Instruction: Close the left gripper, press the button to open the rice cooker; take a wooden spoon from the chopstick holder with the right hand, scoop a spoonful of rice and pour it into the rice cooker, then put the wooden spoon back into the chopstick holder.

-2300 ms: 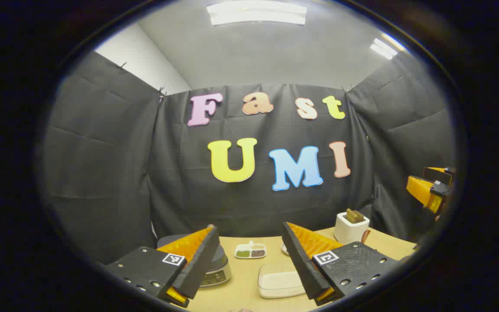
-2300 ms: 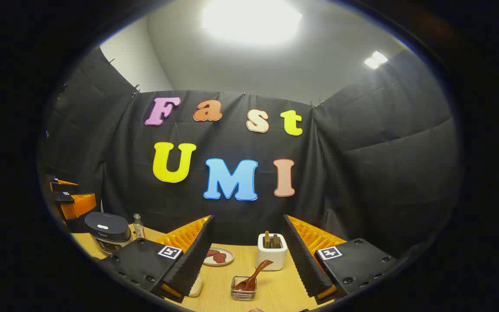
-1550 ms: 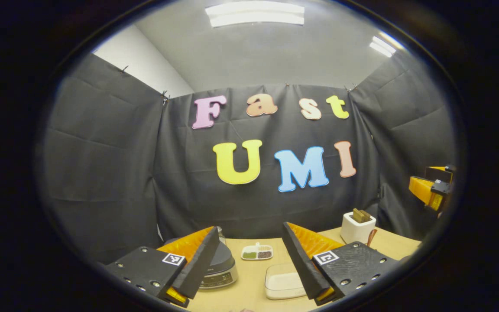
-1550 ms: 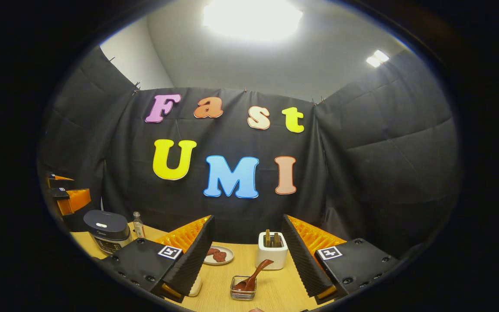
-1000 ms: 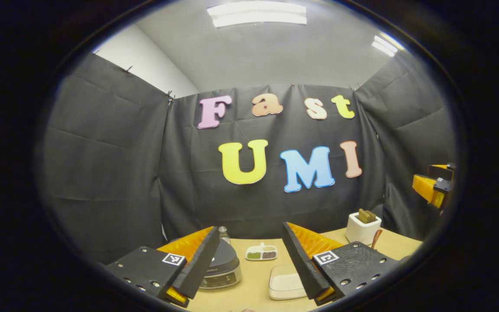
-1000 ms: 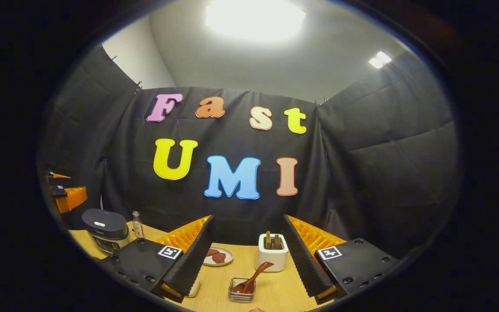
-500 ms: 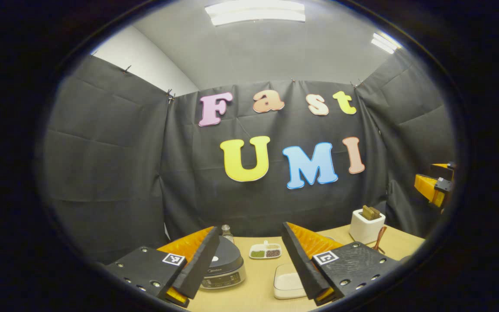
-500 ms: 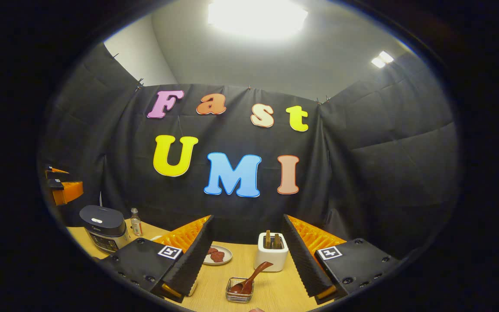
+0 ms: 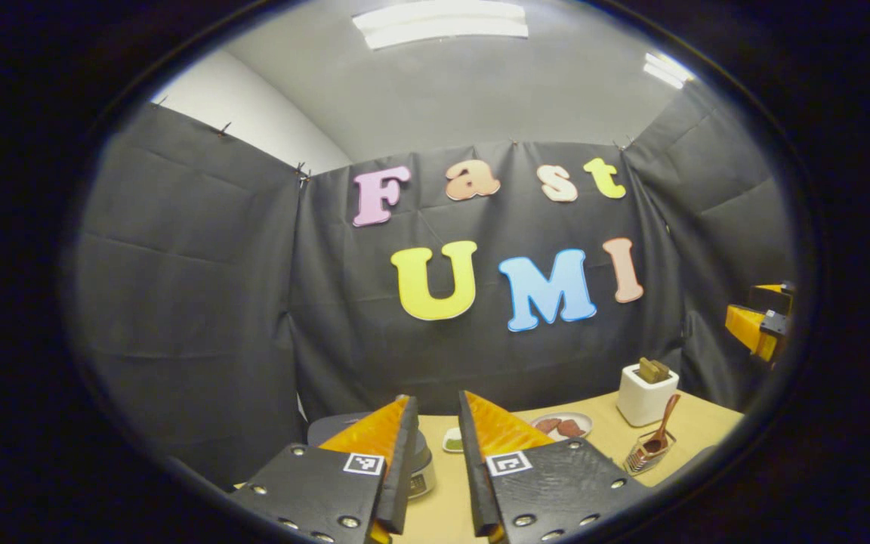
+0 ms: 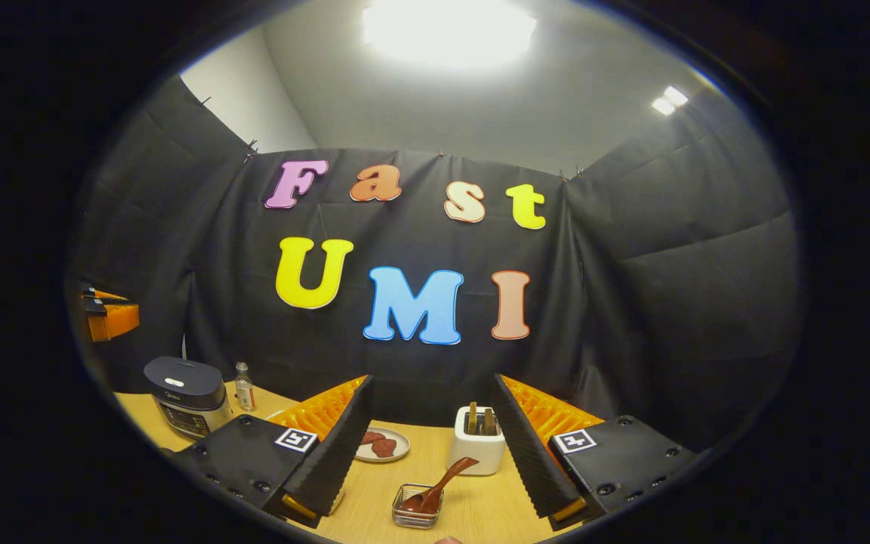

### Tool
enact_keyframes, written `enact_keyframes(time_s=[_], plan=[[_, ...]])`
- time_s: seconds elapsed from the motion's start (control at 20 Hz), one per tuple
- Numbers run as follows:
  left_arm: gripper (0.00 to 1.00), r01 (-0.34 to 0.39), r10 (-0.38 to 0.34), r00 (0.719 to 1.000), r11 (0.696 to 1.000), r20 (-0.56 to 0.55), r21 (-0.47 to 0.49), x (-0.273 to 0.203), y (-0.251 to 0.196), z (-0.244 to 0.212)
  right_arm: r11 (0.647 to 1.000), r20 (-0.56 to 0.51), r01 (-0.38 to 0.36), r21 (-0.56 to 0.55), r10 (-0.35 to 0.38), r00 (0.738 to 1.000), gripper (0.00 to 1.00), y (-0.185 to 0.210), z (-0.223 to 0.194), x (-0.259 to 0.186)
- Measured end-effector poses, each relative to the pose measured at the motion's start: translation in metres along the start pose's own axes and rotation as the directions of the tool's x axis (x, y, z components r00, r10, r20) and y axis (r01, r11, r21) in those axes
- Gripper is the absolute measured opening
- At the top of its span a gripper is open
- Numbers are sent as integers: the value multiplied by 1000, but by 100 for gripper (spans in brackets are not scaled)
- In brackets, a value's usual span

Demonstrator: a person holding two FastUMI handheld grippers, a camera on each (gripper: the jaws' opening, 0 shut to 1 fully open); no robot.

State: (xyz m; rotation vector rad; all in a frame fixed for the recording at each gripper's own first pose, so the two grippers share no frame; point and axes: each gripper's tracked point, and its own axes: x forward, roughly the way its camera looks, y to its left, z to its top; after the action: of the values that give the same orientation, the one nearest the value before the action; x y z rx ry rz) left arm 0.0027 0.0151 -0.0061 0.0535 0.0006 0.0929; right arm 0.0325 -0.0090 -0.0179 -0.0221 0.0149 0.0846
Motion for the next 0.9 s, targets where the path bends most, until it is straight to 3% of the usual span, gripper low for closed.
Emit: enact_keyframes(time_s=[0.3,0.7,0.9], plan=[[0,-42,42,999,998,15,41,-8,6,7,998,-15,-61,16,61,998,97,8,-11,4],[1,-60,60,998,998,-10,17,55,59,-8,1000,-19,-29,3,29,999,98,27,-11,29],[1,-60,59,996,998,-64,-17,93,90,-38,1000,-32,3,-9,-4,999,98,36,-11,44]])
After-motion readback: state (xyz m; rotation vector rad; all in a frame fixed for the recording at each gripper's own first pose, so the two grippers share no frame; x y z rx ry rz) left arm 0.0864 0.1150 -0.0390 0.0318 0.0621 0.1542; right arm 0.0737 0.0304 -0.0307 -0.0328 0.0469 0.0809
